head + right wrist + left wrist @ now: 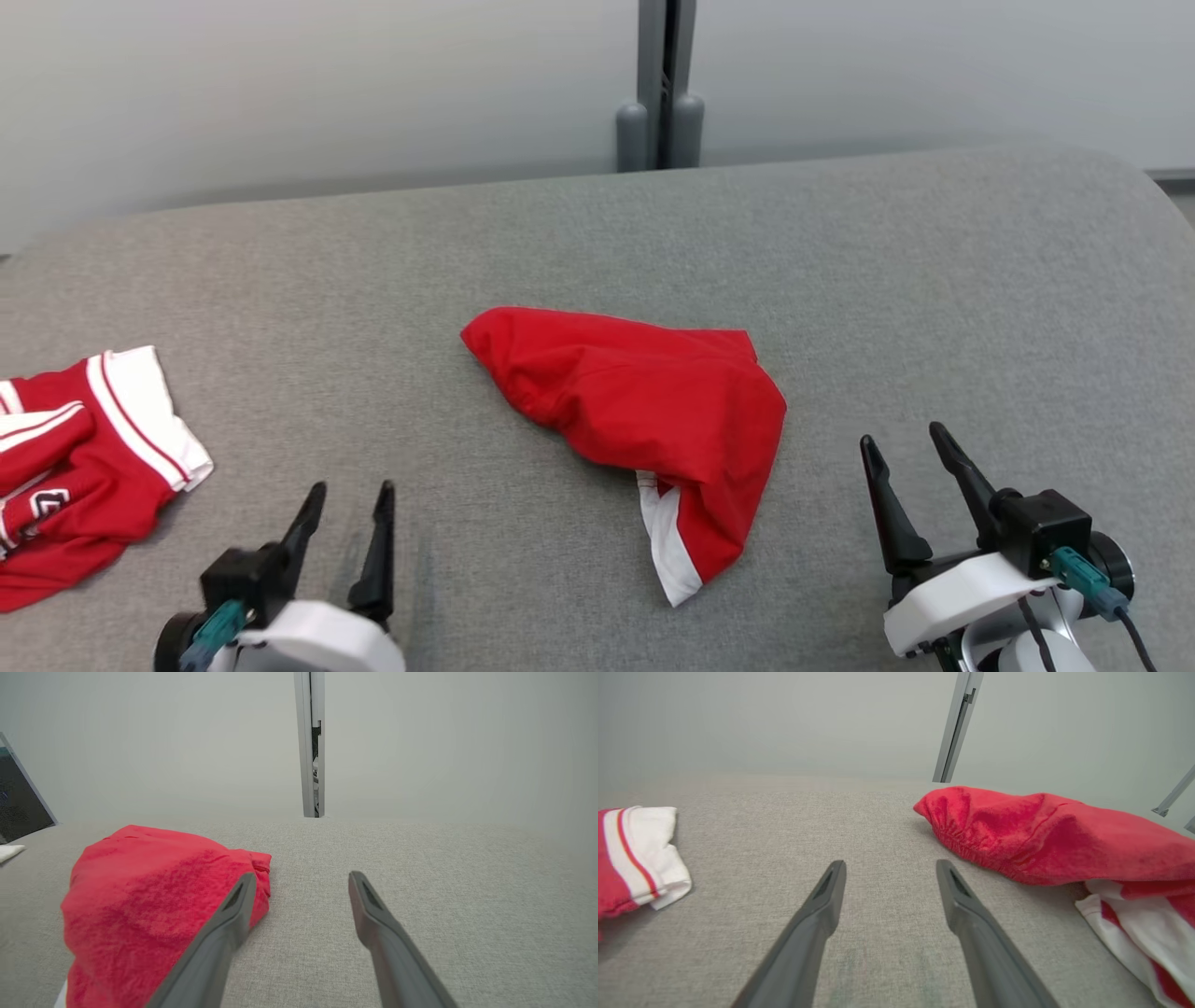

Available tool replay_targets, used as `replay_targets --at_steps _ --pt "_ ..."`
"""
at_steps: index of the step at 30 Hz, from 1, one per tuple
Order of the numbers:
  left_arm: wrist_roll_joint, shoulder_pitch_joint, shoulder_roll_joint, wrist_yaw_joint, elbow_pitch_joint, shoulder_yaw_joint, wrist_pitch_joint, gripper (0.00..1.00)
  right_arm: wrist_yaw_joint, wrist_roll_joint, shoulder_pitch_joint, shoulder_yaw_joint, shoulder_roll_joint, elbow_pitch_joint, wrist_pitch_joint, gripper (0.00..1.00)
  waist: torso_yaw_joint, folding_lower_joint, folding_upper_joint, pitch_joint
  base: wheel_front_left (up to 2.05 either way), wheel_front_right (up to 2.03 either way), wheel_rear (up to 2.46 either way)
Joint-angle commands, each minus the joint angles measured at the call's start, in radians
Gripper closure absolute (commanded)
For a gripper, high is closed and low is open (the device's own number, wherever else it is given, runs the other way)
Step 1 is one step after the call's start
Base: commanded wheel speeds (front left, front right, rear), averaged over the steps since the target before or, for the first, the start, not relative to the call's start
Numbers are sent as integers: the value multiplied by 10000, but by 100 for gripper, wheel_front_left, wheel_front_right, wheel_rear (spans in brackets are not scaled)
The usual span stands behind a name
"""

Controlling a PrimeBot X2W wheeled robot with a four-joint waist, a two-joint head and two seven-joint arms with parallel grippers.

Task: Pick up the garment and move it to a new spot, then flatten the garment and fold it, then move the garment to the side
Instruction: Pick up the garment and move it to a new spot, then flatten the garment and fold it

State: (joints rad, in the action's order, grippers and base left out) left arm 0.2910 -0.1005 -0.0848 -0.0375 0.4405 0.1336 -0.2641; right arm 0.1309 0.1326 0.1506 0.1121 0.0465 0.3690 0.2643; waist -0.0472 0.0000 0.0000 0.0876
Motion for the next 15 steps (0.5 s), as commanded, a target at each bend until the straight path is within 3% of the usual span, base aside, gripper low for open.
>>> replay_targets --at_steps 1,9,15 --pt "-115 167 7 -40 -124 -221 -6 0 -3 8 -107 -7 78 13 1 0 158 0 0 -169 0 0 0" --pt "-949 1342 232 -155 -1131 -1688 -6 0 -3 92 -449 136 74 155 3 0 290 0 0 -618 0 0 0" --pt "-1048 1750 323 -216 -1419 -2155 -6 0 -3 108 -575 228 74 204 3 0 261 0 0 -637 0 0 0"
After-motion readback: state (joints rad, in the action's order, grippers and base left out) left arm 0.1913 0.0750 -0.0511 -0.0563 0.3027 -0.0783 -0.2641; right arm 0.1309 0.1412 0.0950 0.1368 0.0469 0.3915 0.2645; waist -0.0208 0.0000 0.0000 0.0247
